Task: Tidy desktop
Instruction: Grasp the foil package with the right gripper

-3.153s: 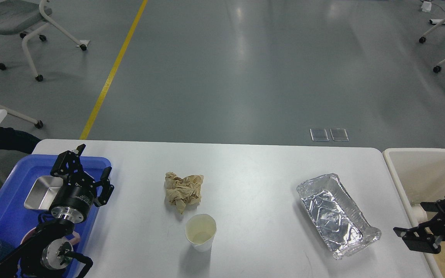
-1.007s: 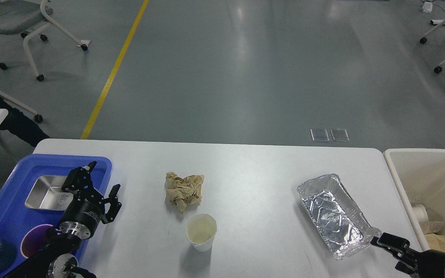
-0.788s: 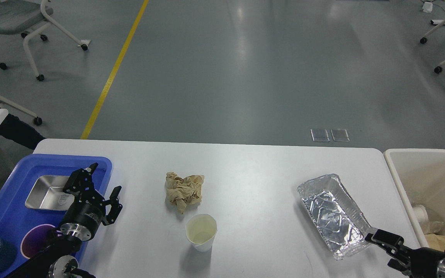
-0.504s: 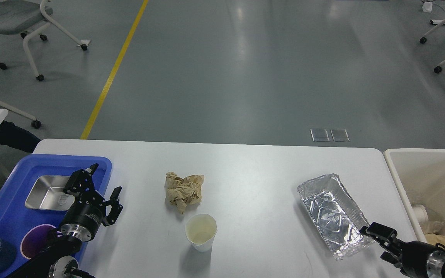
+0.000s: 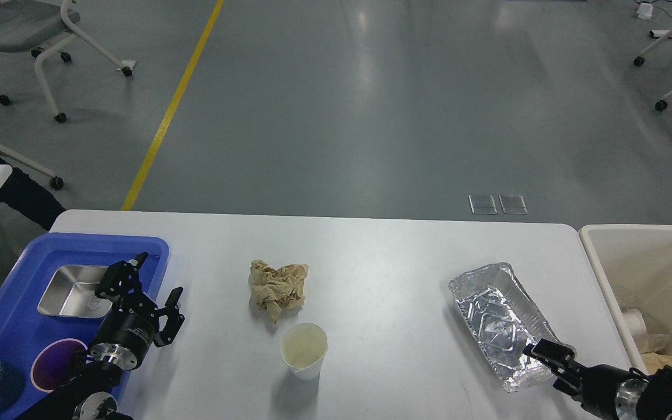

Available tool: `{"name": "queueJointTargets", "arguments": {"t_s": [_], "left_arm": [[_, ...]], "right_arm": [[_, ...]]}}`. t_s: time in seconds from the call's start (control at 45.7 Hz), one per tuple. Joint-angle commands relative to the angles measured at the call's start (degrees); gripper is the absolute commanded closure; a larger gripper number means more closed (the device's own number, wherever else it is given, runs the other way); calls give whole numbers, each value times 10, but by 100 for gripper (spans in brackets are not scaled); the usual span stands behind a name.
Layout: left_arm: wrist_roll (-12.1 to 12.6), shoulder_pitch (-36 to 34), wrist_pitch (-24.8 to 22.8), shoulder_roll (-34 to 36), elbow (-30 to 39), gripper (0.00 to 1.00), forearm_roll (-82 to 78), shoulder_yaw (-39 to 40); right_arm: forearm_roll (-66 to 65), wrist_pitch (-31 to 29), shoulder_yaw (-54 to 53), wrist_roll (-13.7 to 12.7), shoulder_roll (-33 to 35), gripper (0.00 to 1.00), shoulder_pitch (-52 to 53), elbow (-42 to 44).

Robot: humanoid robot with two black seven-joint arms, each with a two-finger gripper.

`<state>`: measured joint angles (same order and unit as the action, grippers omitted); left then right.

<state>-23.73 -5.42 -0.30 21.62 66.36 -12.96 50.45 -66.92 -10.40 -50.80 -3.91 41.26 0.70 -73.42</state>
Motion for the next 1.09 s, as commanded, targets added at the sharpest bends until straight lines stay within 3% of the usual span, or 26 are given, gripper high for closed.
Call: {"name": "queueJointTargets", "arguments": {"t_s": [0.0, 0.109, 0.307, 0.394, 0.547, 0.635, 0.876, 1.073], "left_arm": [[0, 7, -1, 2, 0, 4, 0, 1], [-1, 8, -1, 4, 0, 4, 0, 1], [0, 8, -1, 3, 0, 4, 0, 1], [-1, 8, -1, 3, 0, 4, 0, 1], [-1, 8, -1, 3, 0, 4, 0, 1], [0, 8, -1, 3, 0, 4, 0, 1], [0, 8, -1, 2, 1, 4, 0, 1], [0, 7, -1, 2, 1, 4, 0, 1]], "right_arm": [[-3, 1, 1, 1, -20, 21, 8, 22], [-1, -2, 3, 1, -22, 42, 9, 35], [0, -2, 32, 6, -24, 56, 29, 58], [0, -3, 33, 20, -24, 76, 30, 58], [0, -3, 34, 57, -24, 99, 28, 57], [0, -4, 34, 79, -24, 100, 28, 56], [-2, -6, 40, 97, -13, 100, 30, 51], [-3, -23, 42, 111, 48, 100, 37, 33]]}}
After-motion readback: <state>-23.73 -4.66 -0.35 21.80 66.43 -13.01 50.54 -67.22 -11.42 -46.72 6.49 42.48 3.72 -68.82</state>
